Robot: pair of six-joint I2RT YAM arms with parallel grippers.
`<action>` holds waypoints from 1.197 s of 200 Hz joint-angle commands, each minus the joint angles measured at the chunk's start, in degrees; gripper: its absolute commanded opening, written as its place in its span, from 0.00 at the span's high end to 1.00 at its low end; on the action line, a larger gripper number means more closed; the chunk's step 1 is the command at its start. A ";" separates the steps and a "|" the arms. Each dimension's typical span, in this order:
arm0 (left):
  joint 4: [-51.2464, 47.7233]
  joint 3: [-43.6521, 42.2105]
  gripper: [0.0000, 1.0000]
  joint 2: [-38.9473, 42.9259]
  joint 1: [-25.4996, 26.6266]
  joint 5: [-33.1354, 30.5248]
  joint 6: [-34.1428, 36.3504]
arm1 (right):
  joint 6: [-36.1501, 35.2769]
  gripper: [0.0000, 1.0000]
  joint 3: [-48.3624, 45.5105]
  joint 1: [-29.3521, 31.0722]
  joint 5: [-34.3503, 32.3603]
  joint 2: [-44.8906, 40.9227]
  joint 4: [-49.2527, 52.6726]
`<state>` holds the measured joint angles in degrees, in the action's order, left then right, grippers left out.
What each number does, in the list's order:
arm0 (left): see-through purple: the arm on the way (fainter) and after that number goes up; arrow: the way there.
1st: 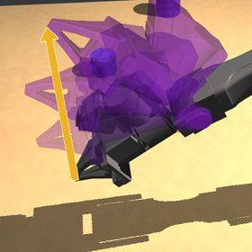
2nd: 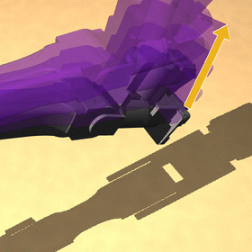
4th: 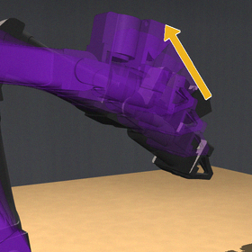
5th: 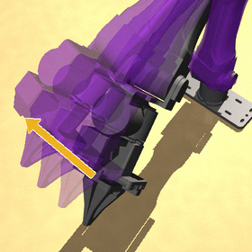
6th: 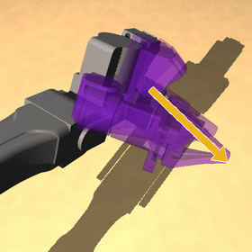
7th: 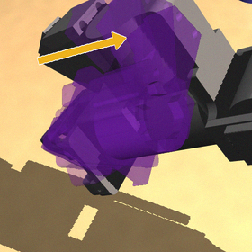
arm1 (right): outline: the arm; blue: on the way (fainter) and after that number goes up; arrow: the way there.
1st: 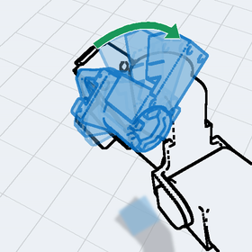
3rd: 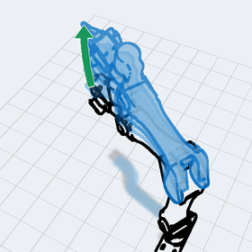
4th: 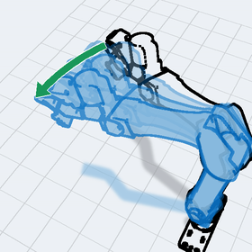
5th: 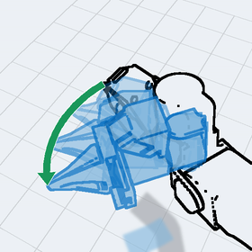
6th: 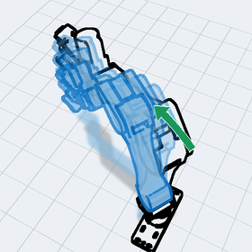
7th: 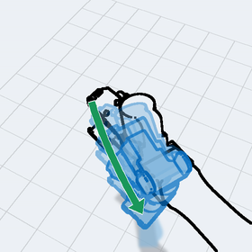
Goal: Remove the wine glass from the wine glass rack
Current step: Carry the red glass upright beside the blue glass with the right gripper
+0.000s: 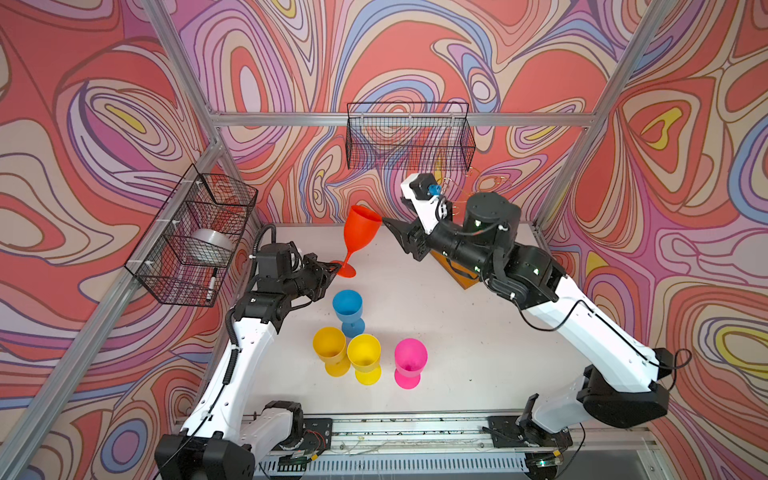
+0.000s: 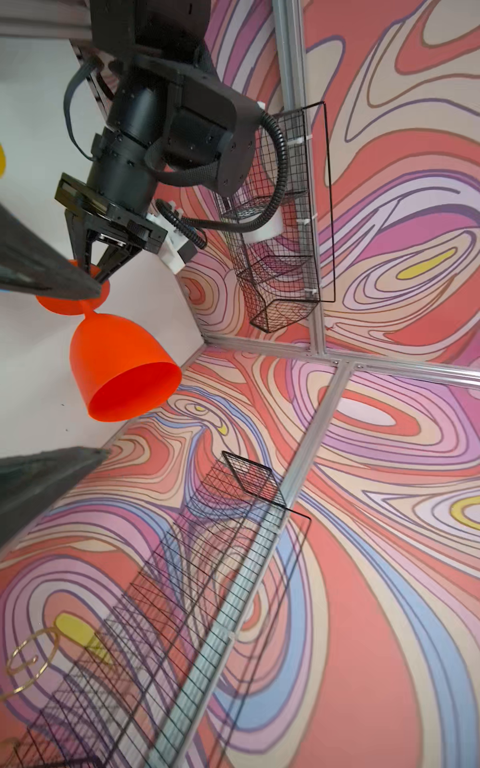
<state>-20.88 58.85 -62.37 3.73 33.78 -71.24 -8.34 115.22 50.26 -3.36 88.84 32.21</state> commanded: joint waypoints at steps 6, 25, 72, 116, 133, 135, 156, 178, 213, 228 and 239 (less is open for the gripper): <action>5.26 0.65 1.00 0.06 -1.17 4.85 6.81 | 11.79 0.41 7.26 -3.12 10.83 5.10 14.94; 3.28 2.69 1.00 -0.69 -1.18 4.68 12.01 | 14.85 0.42 14.04 -4.78 14.46 8.78 20.07; -0.57 7.62 1.00 -1.72 -1.18 1.94 24.50 | 17.62 0.45 17.94 -6.73 19.11 11.69 23.70; 1.23 10.83 1.00 -4.50 -1.18 3.42 28.94 | 17.66 0.47 16.41 -7.19 21.36 11.40 23.09; 1.28 11.44 1.00 -5.28 -1.18 3.79 30.53 | 17.43 0.49 16.16 -7.19 21.46 11.21 23.00; 1.24 11.46 1.00 -5.41 -1.18 3.74 30.61 | 17.36 0.49 16.17 -7.24 21.46 11.25 22.99; 0.67 12.07 1.00 -6.21 -1.18 3.70 32.07 | 17.14 0.51 16.26 -7.19 21.87 11.37 22.95; 0.96 12.12 1.00 -6.47 -1.18 4.03 32.22 | 16.63 0.56 16.40 -7.19 22.34 12.21 22.67; 1.70 11.49 1.00 -6.02 -1.18 4.35 31.79 | 16.99 0.63 17.01 -7.20 23.99 14.82 21.20; 2.61 10.87 1.00 -5.80 -1.22 4.46 30.97 | 17.70 0.65 16.76 -7.28 25.01 15.22 19.59; 3.40 10.13 1.00 -5.51 -1.18 4.51 30.34 | 18.47 0.67 16.43 -7.25 25.95 15.48 18.09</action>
<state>-20.73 68.82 -68.88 2.90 37.12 -40.53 8.80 132.00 43.33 20.05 102.74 53.32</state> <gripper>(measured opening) 0.048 0.344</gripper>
